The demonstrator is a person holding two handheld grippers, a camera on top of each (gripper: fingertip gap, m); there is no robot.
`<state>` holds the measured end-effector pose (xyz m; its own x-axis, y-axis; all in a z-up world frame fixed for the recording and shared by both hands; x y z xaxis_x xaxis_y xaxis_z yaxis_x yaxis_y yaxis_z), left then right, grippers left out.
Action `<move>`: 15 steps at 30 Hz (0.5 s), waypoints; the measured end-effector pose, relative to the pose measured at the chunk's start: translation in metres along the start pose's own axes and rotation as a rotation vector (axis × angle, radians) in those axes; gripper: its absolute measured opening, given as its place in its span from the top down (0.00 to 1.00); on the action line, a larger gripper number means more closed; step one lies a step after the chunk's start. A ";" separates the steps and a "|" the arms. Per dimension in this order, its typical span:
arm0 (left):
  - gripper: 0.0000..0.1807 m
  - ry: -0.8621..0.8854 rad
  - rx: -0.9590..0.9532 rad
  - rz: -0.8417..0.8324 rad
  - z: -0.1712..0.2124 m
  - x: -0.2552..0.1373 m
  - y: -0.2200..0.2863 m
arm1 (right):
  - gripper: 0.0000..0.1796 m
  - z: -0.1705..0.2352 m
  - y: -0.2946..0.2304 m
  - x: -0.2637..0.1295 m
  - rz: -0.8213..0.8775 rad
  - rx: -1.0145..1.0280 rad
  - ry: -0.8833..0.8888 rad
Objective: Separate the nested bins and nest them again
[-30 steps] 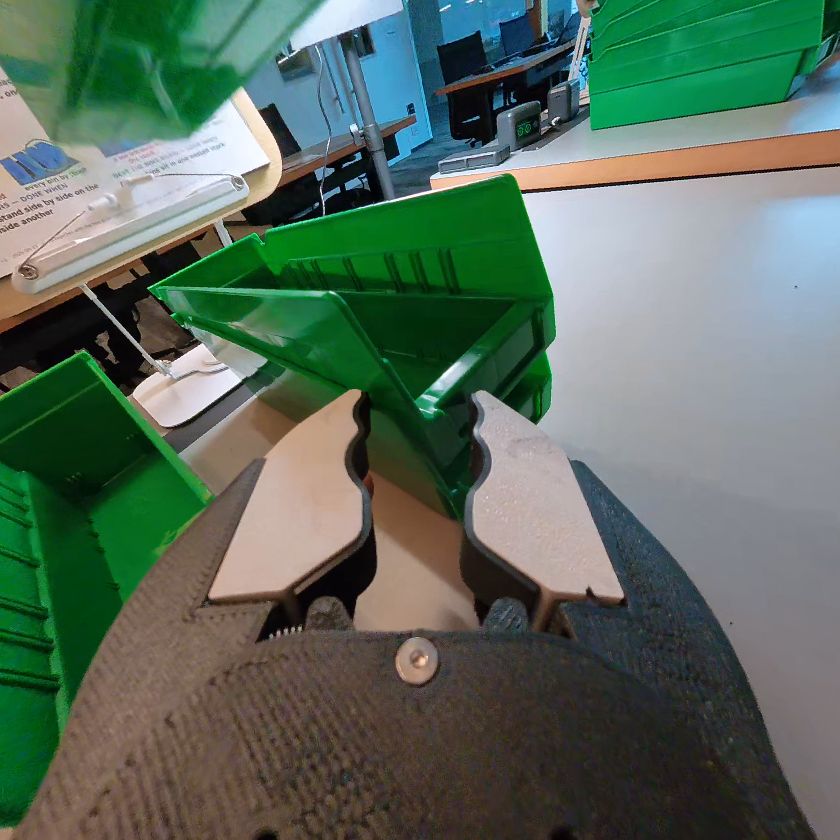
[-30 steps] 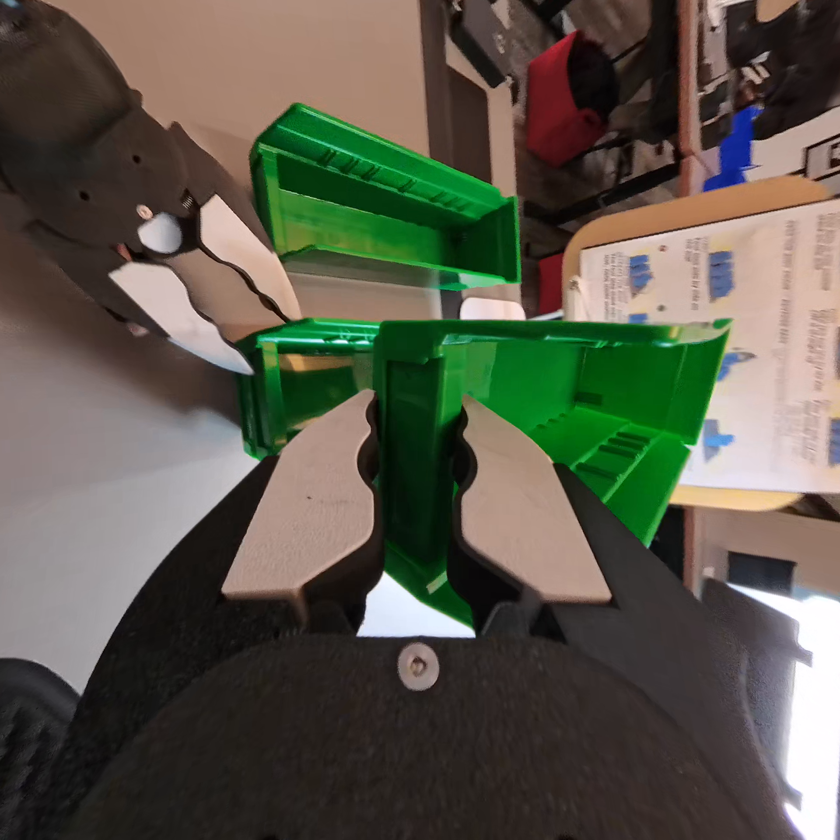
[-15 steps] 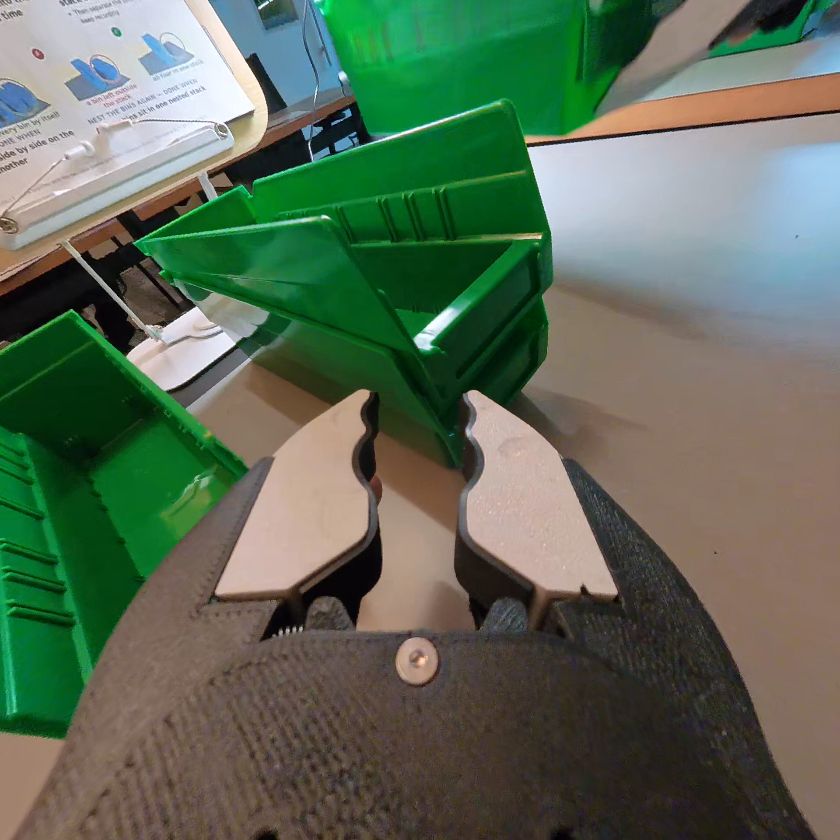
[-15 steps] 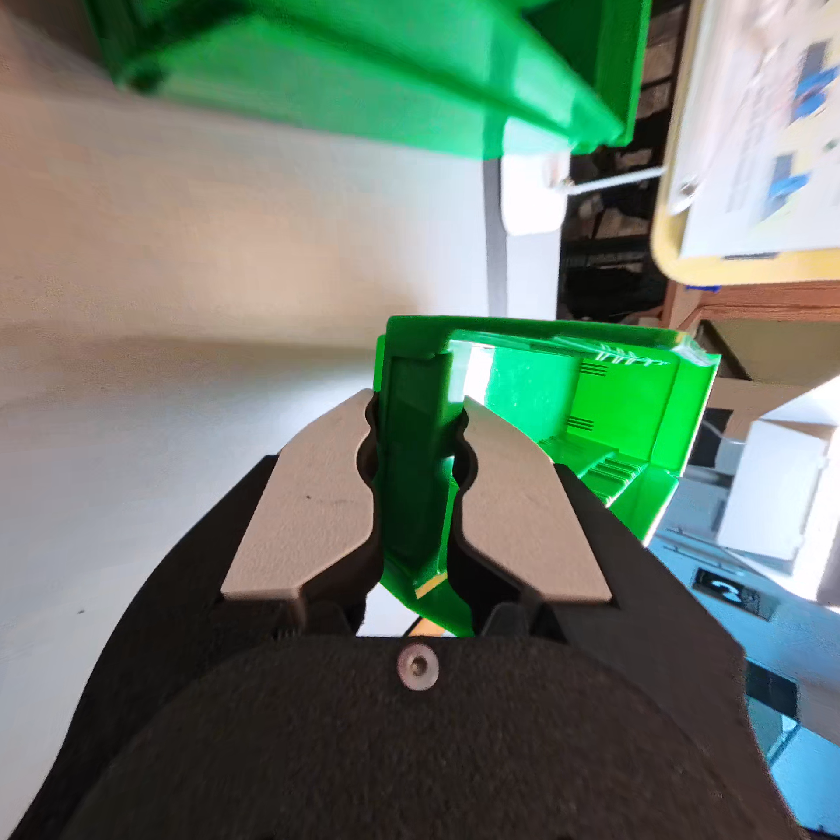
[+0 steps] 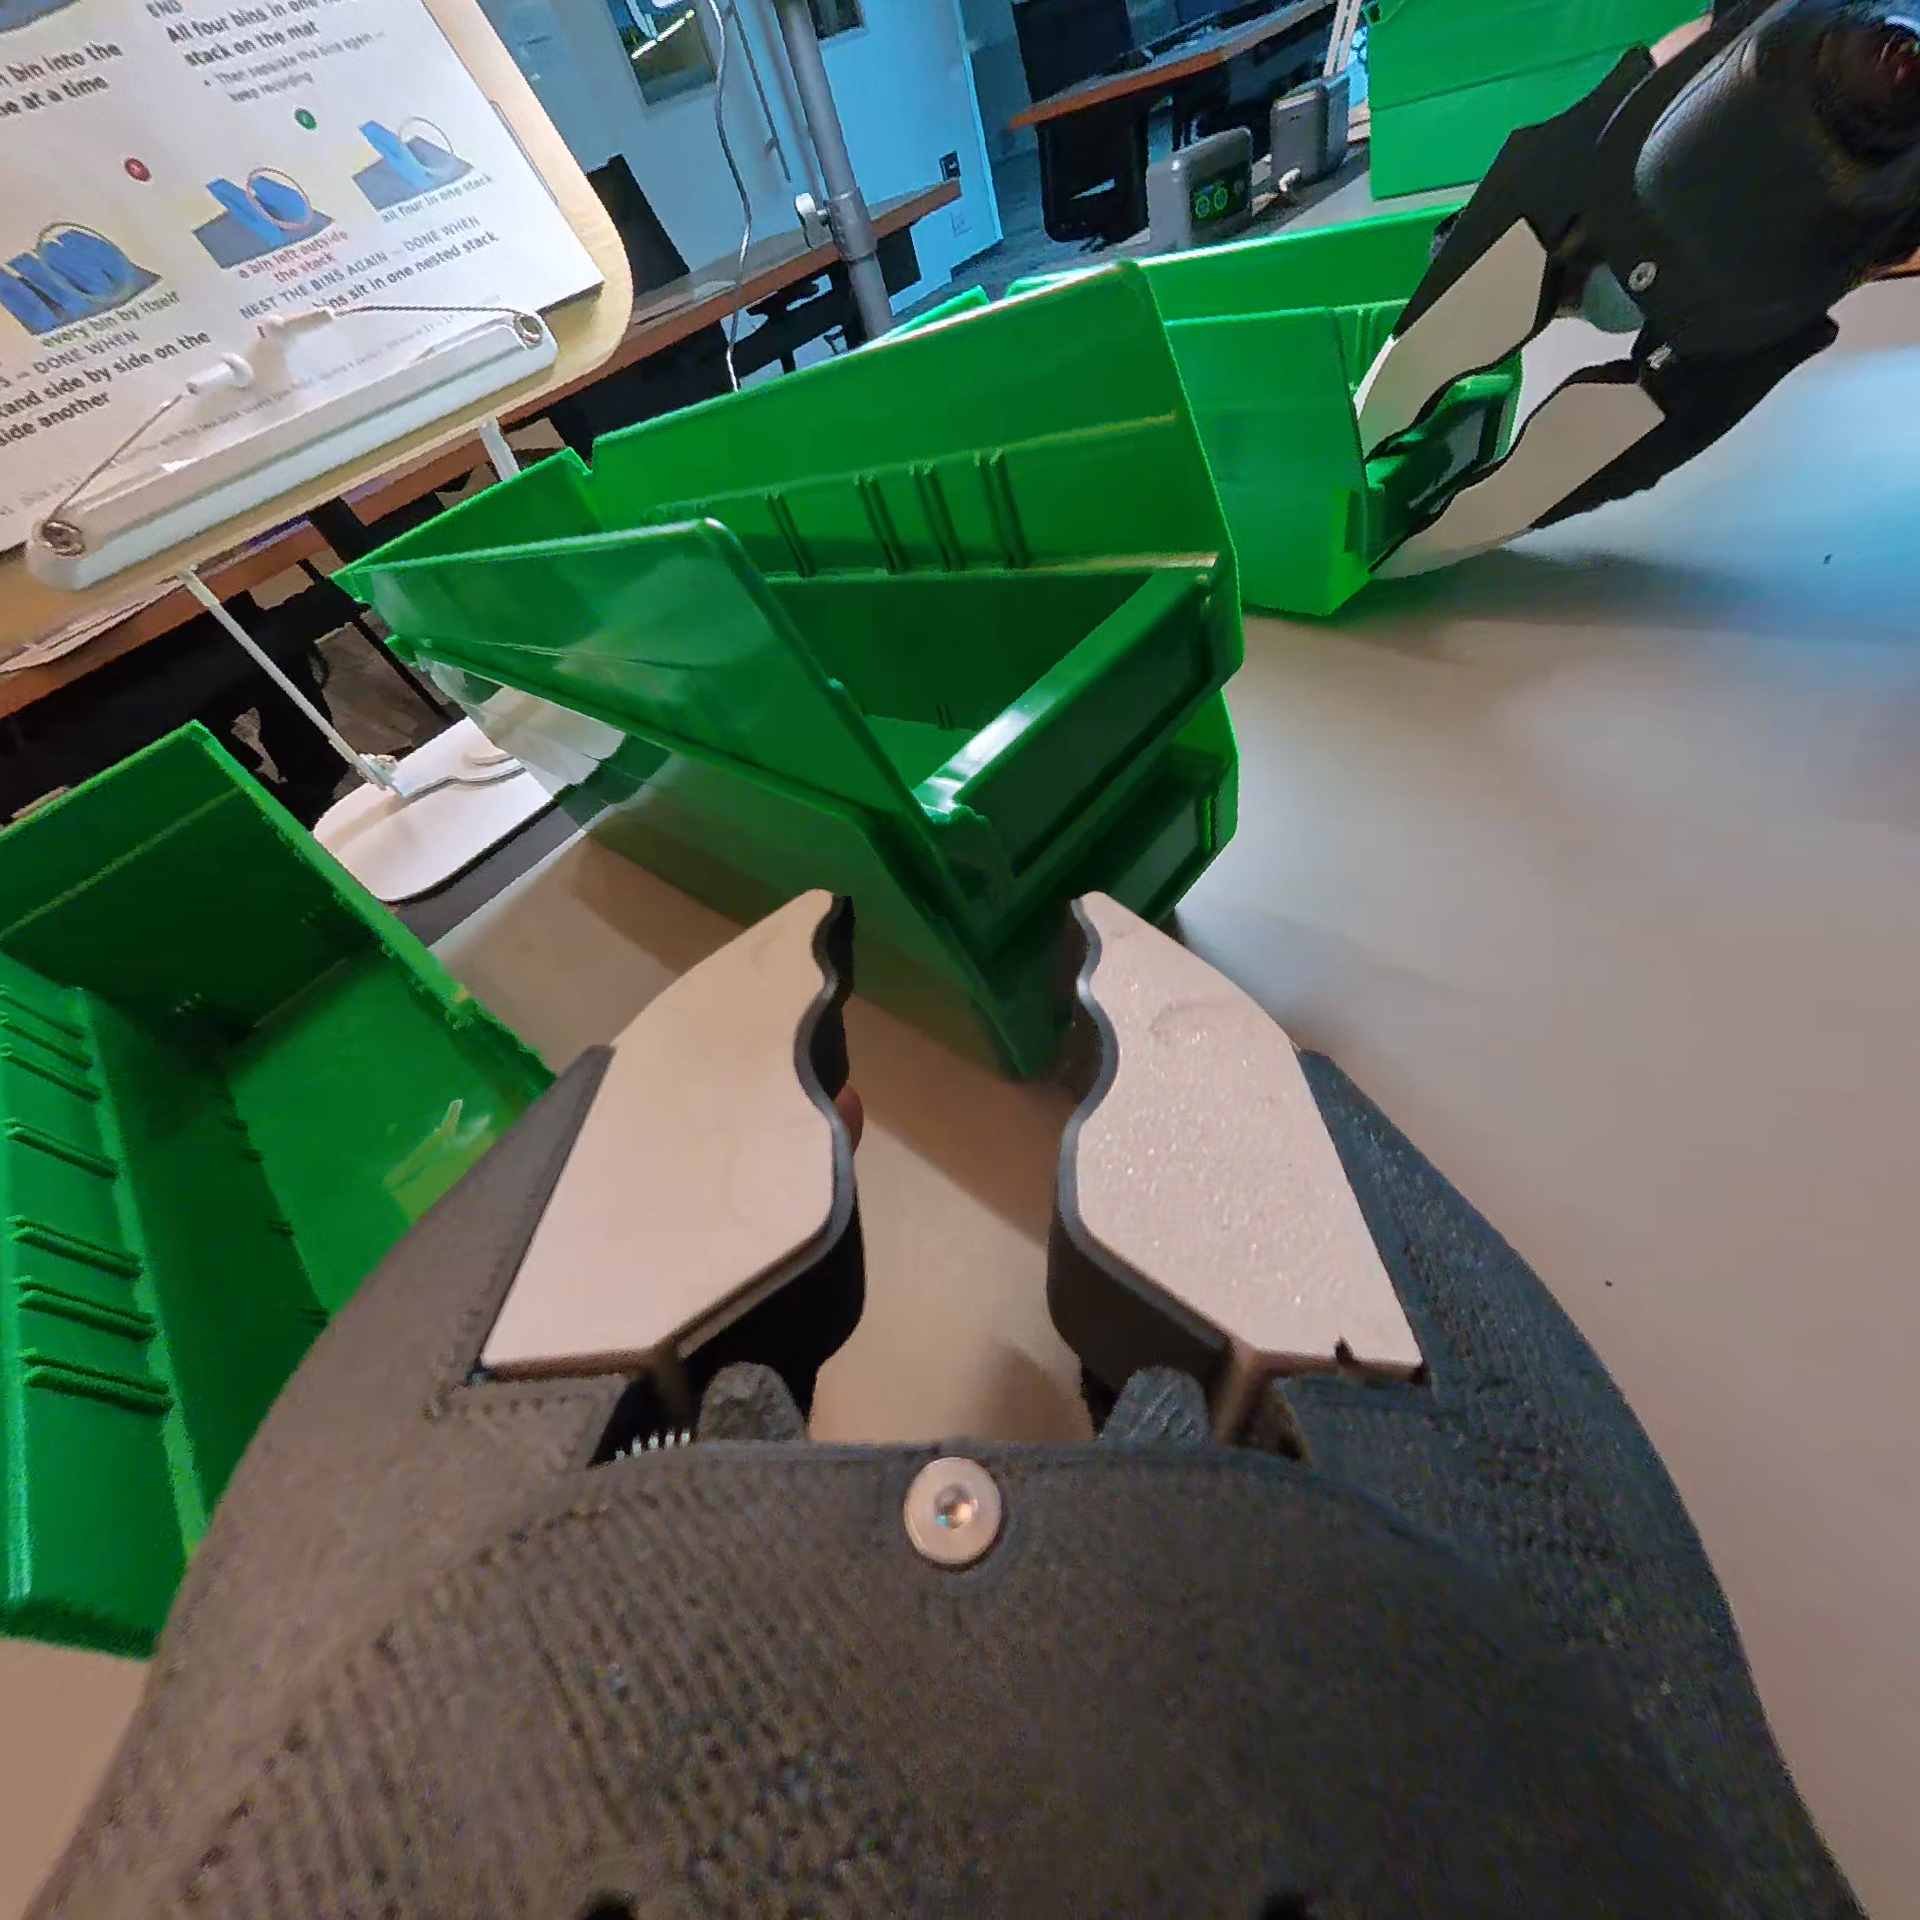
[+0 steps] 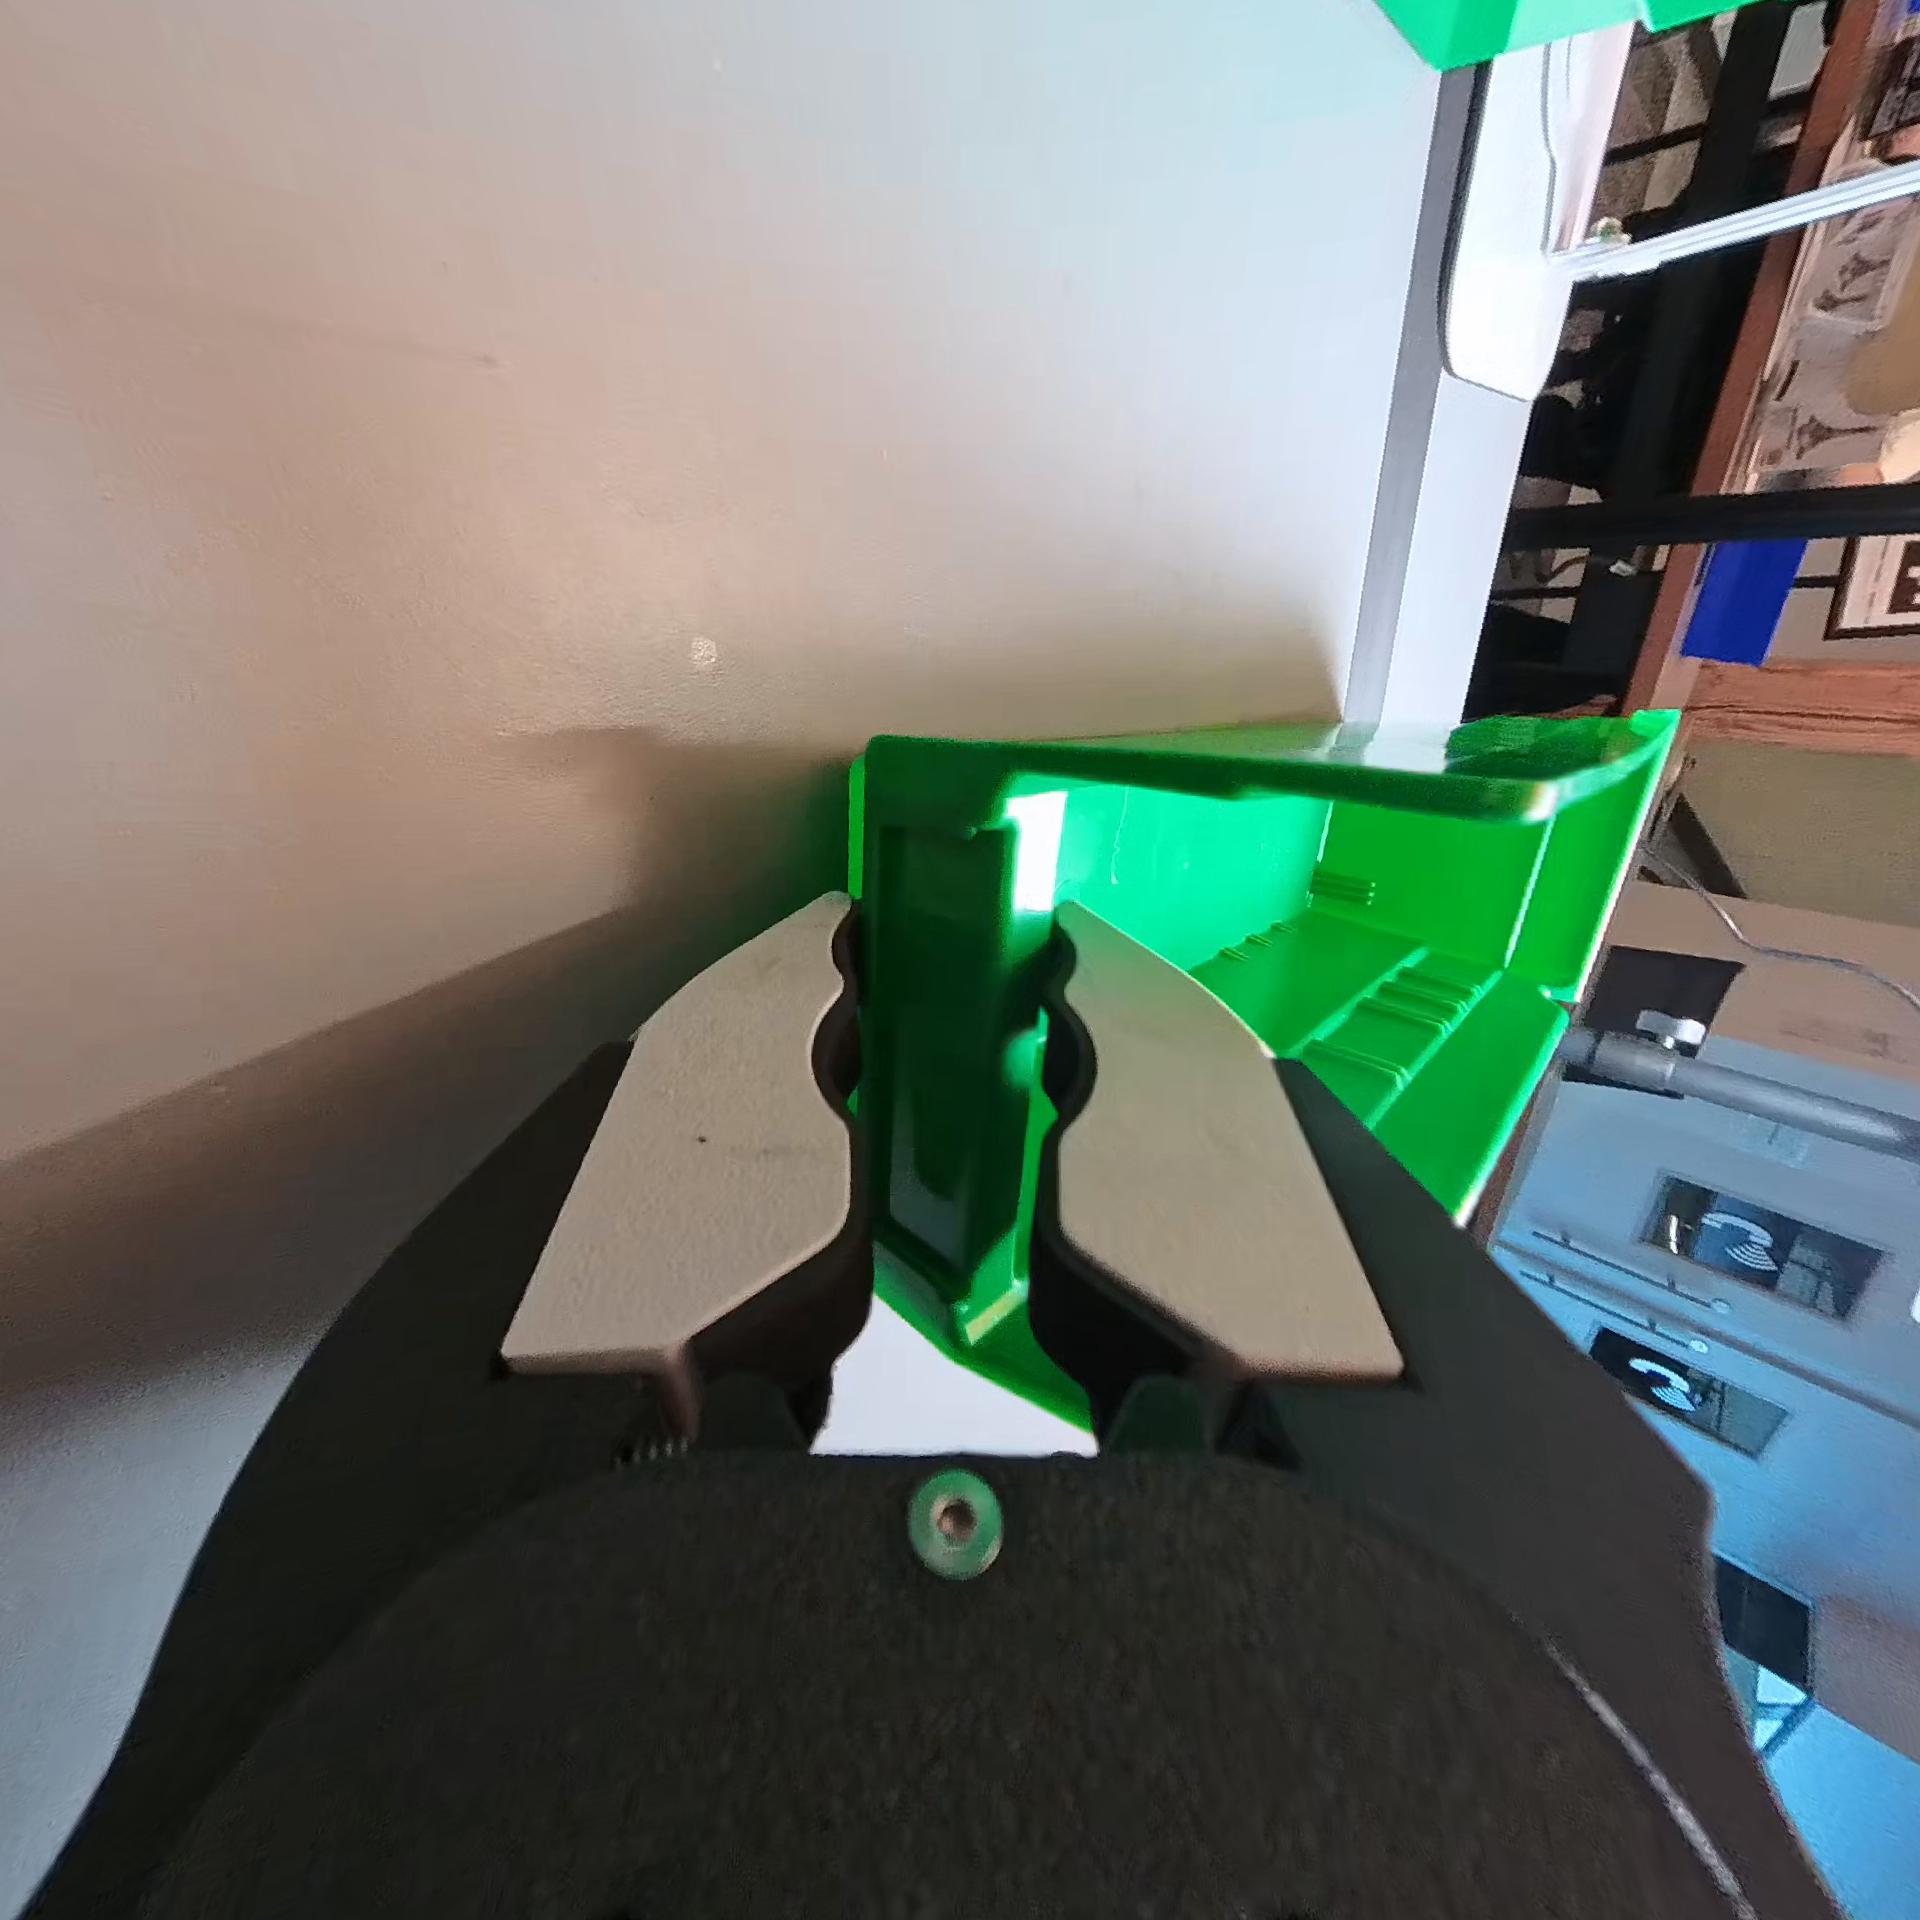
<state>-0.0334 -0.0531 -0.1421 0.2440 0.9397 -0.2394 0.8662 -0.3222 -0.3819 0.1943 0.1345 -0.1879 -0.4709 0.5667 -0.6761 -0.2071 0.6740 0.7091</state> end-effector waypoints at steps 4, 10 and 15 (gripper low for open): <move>0.76 0.003 -0.040 -0.012 -0.004 -0.007 -0.001 | 0.77 -0.014 0.002 -0.023 -0.017 0.063 0.029; 0.73 0.007 -0.108 -0.017 -0.012 -0.023 0.001 | 0.75 -0.061 0.012 -0.082 -0.038 0.173 0.216; 0.72 0.012 -0.127 -0.036 -0.017 -0.037 0.002 | 0.75 -0.125 0.010 -0.121 -0.074 0.182 0.391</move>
Point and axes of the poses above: each gripper's, where its closed fingertips meet, x out along the fingers, z out of its underside, y = z × x across the jaws, the point moved 4 cm from there along -x, back along the fingers, and after that the axes turned 7 degrees about x, right-handed, at the moved point
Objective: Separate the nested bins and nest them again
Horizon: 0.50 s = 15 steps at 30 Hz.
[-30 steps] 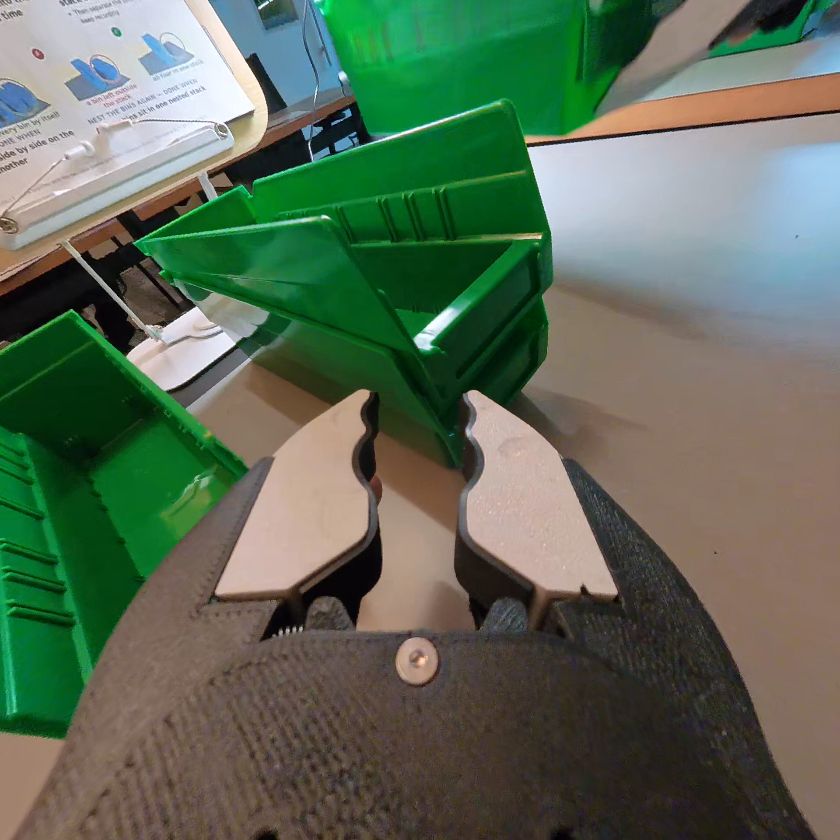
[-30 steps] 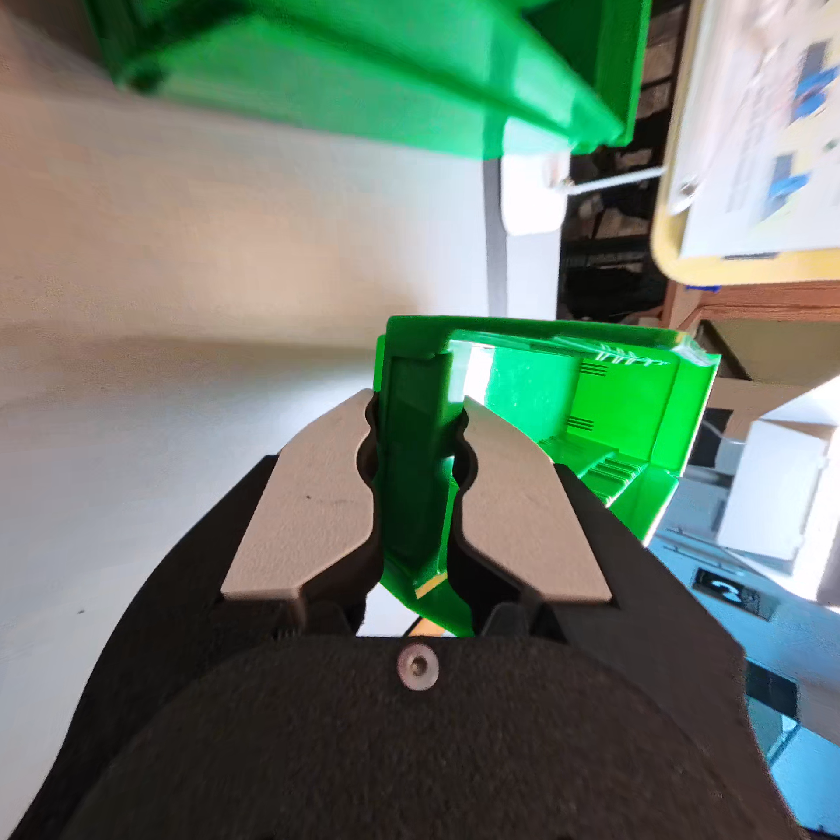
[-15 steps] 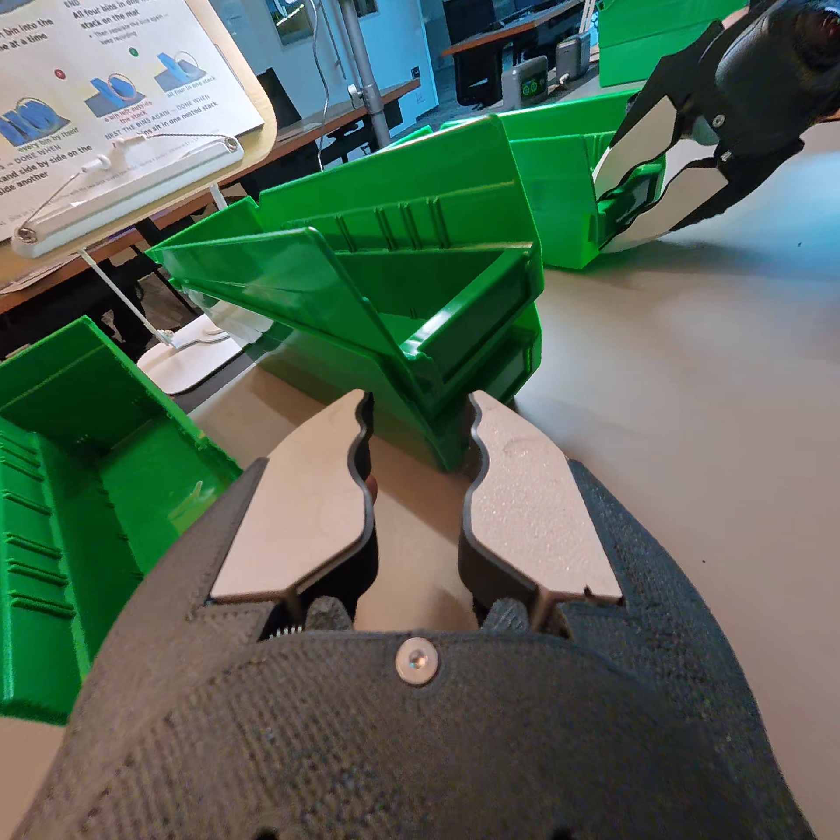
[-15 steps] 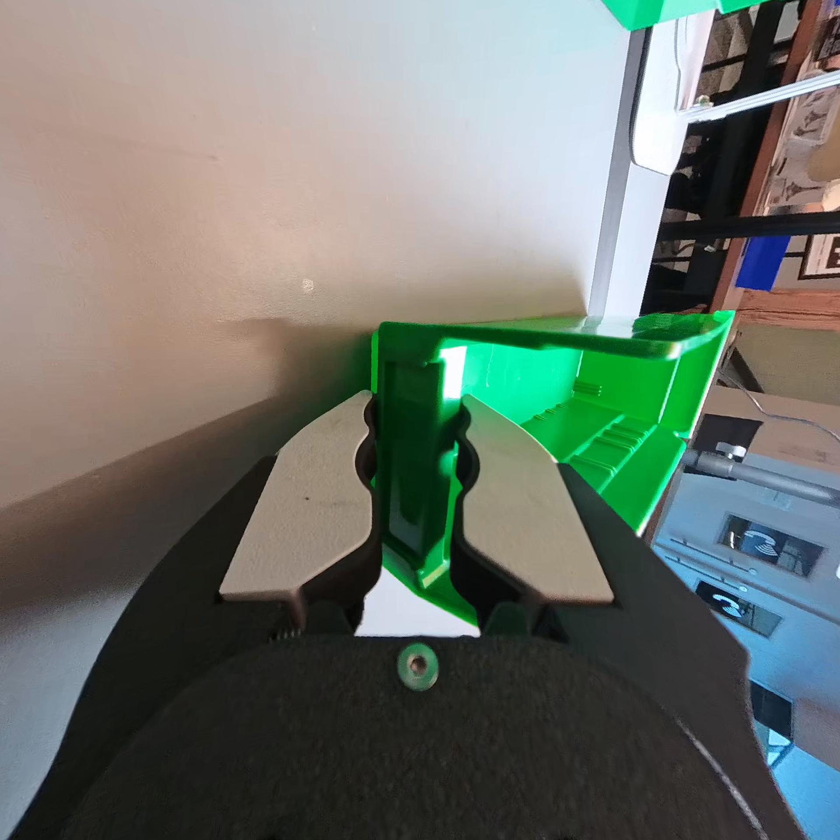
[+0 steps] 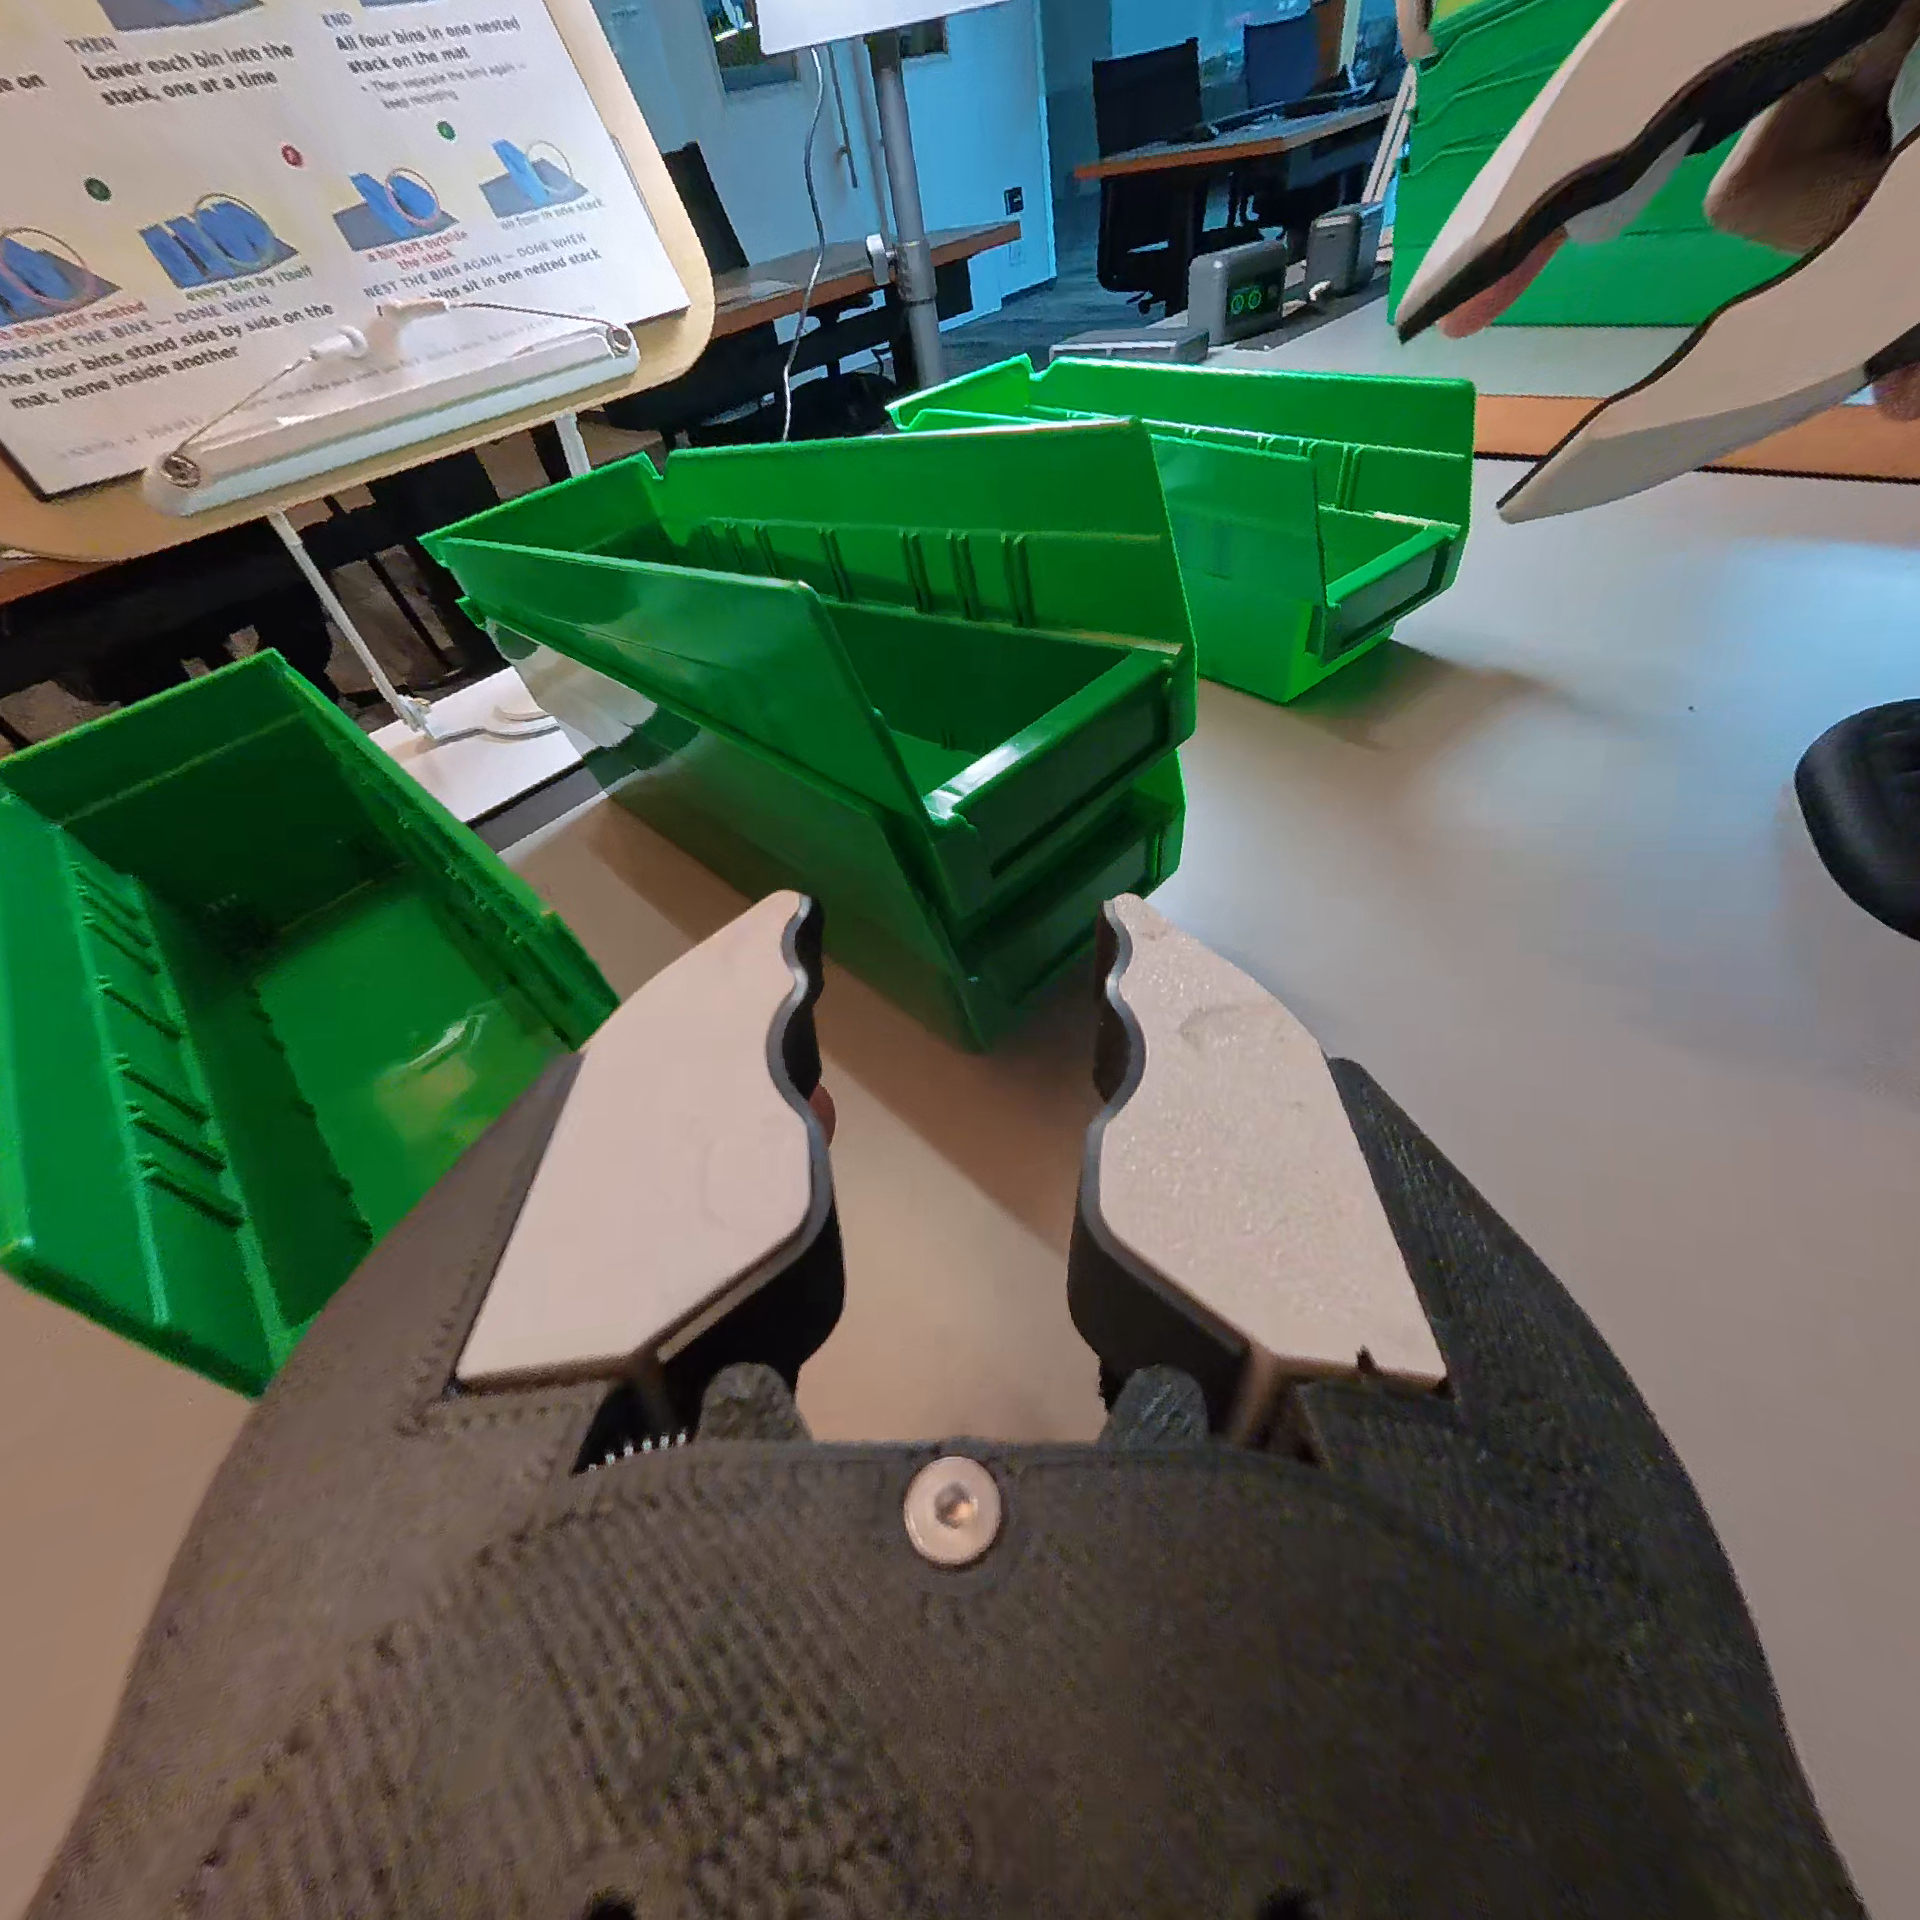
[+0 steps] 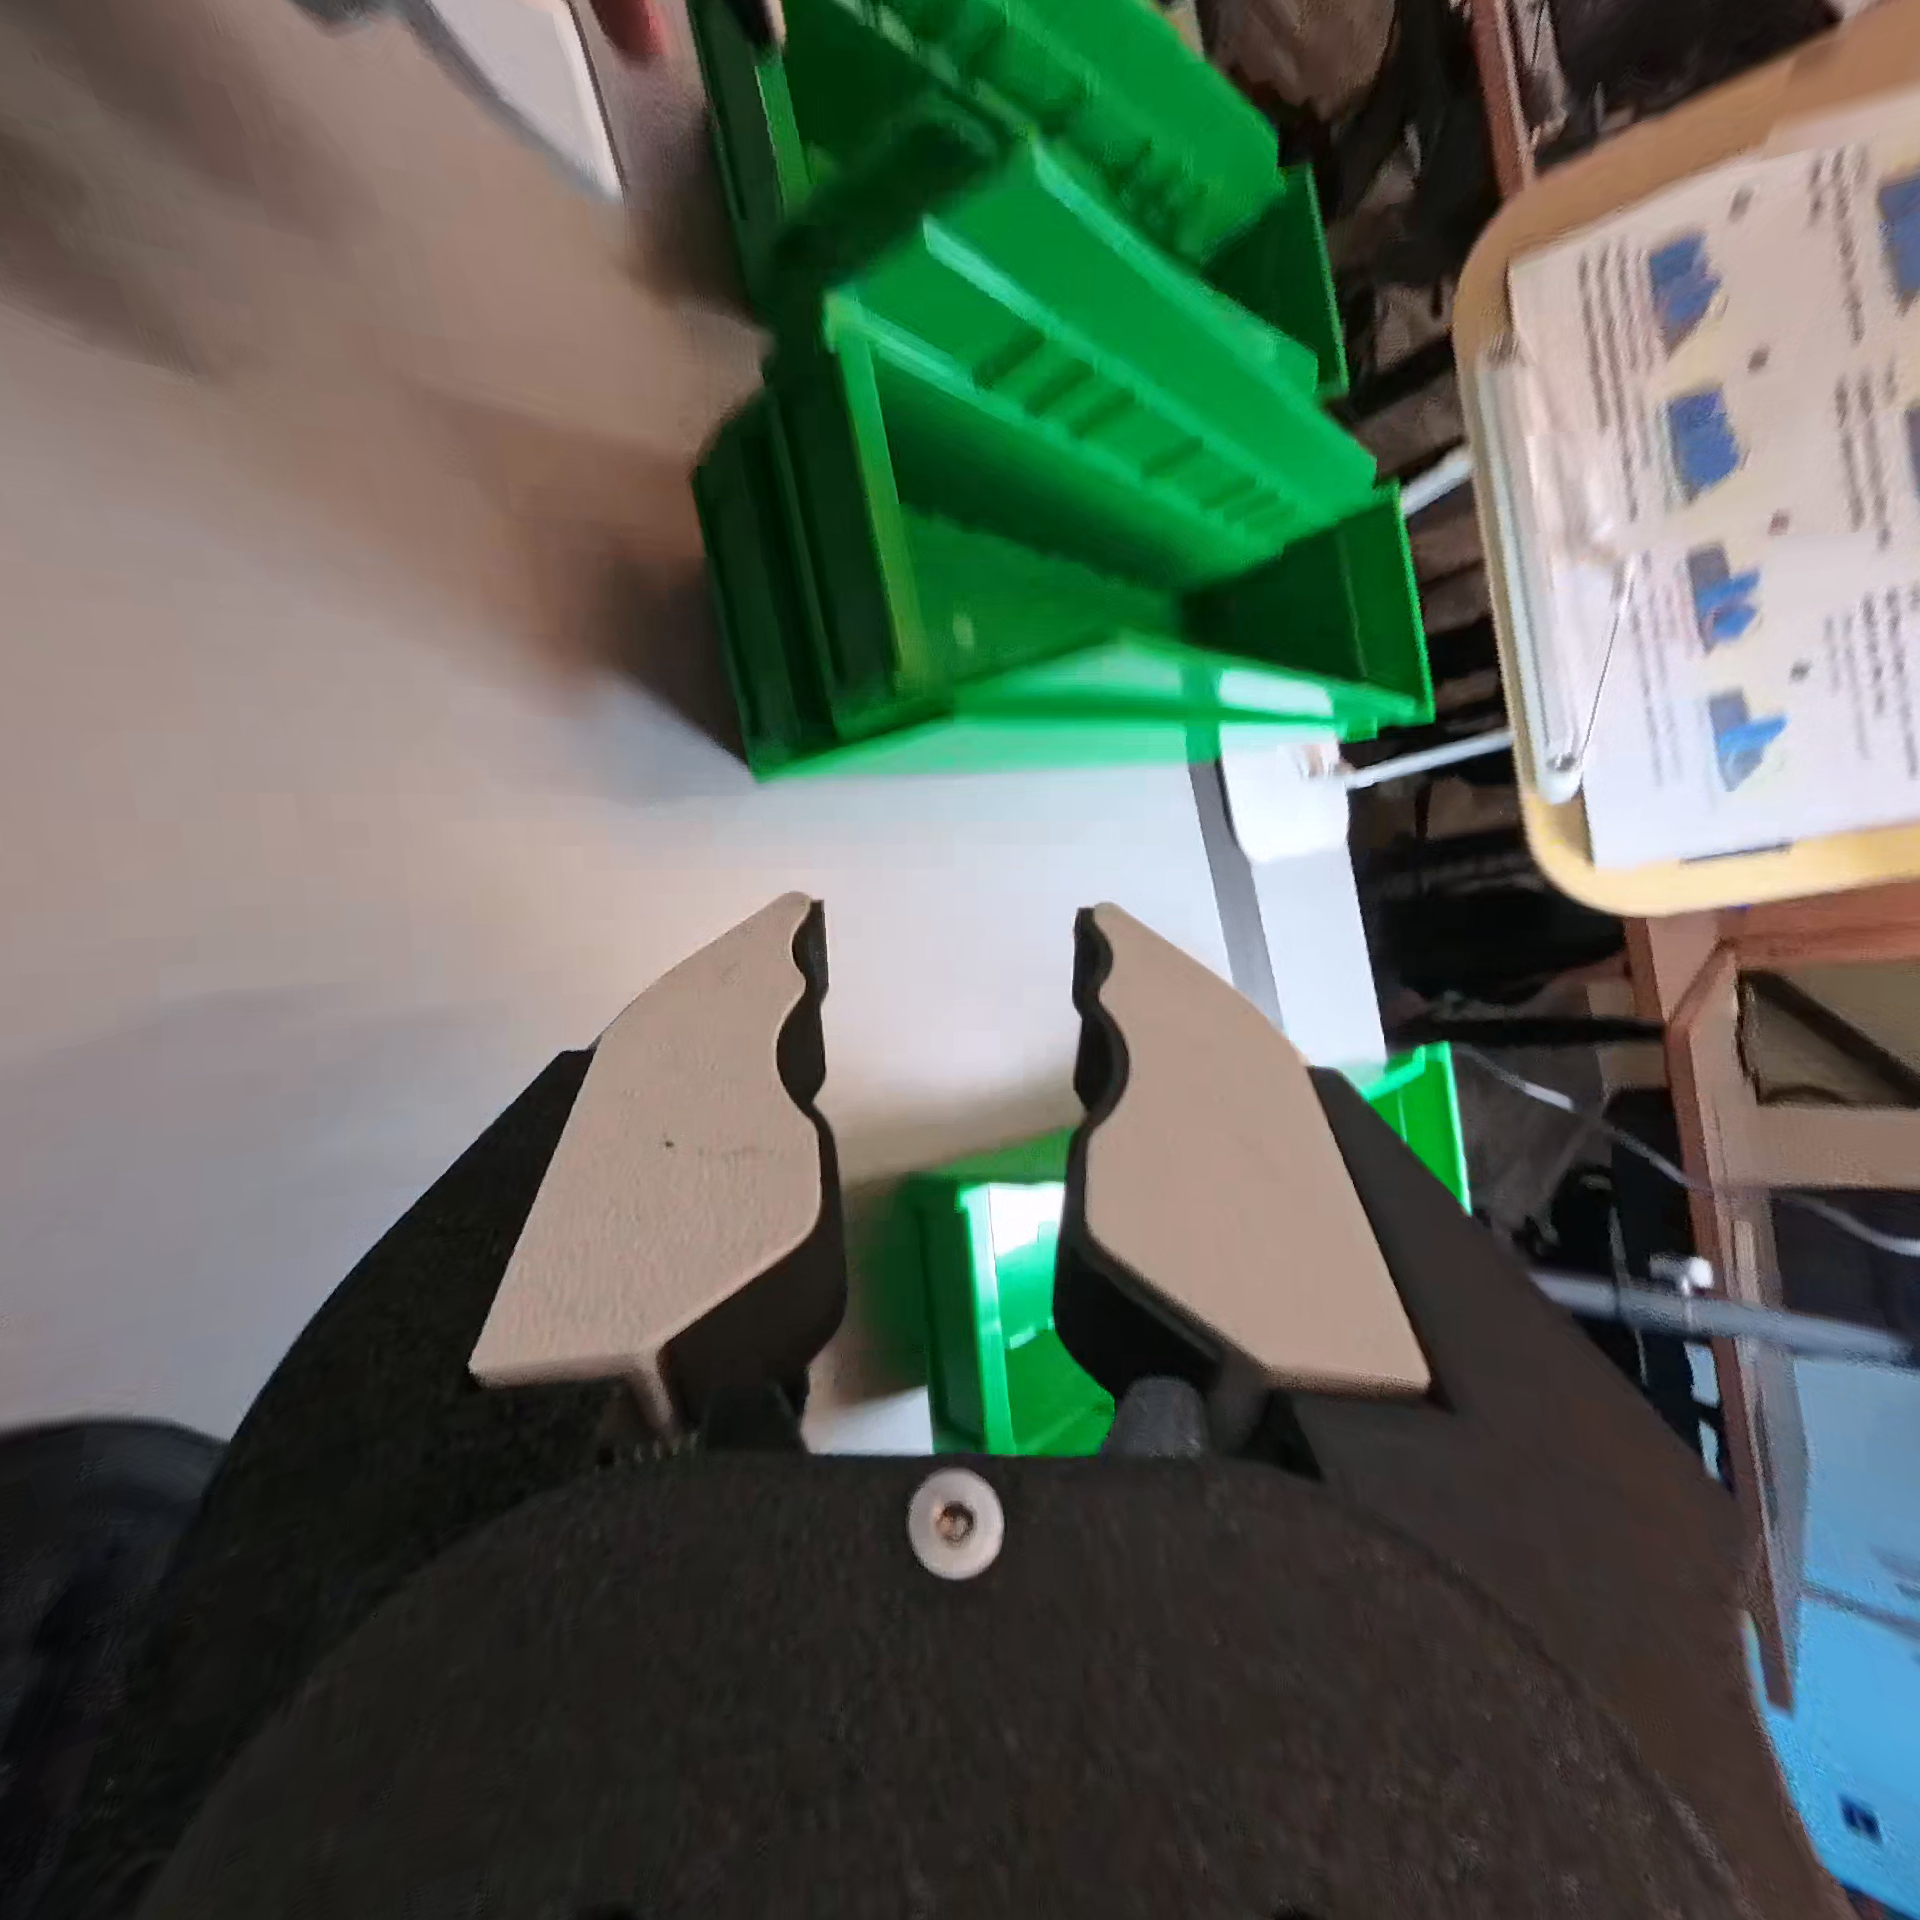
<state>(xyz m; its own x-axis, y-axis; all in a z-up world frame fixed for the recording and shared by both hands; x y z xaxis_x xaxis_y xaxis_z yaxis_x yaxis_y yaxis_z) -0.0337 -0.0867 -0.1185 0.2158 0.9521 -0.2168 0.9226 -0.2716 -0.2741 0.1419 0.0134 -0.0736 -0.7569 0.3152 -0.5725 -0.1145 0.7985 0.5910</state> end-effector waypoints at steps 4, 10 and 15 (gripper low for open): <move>0.72 0.014 -0.018 -0.003 -0.003 -0.011 0.000 | 0.75 -0.049 -0.012 0.012 -0.045 -0.033 0.067; 0.72 0.024 -0.002 -0.008 -0.004 -0.019 0.001 | 0.73 -0.080 -0.024 0.066 -0.077 -0.125 -0.038; 0.73 0.037 0.000 -0.005 -0.005 -0.023 0.001 | 0.73 -0.071 -0.023 0.107 -0.081 -0.116 -0.206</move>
<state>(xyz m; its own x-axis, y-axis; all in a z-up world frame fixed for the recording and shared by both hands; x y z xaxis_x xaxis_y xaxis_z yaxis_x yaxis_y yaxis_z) -0.0360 -0.1080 -0.1093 0.2231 0.9579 -0.1804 0.9235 -0.2670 -0.2753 0.0174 -0.0080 -0.1083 -0.5965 0.3596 -0.7175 -0.2521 0.7648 0.5929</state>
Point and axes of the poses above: each gripper's, where its closed fingertips meet, x out along the fingers, z out of its underside, y = z × x across the jaws, the point moved 4 cm from there along -x, back along the fingers, and after that the axes turned 7 degrees about x, right-handed, at the moved point
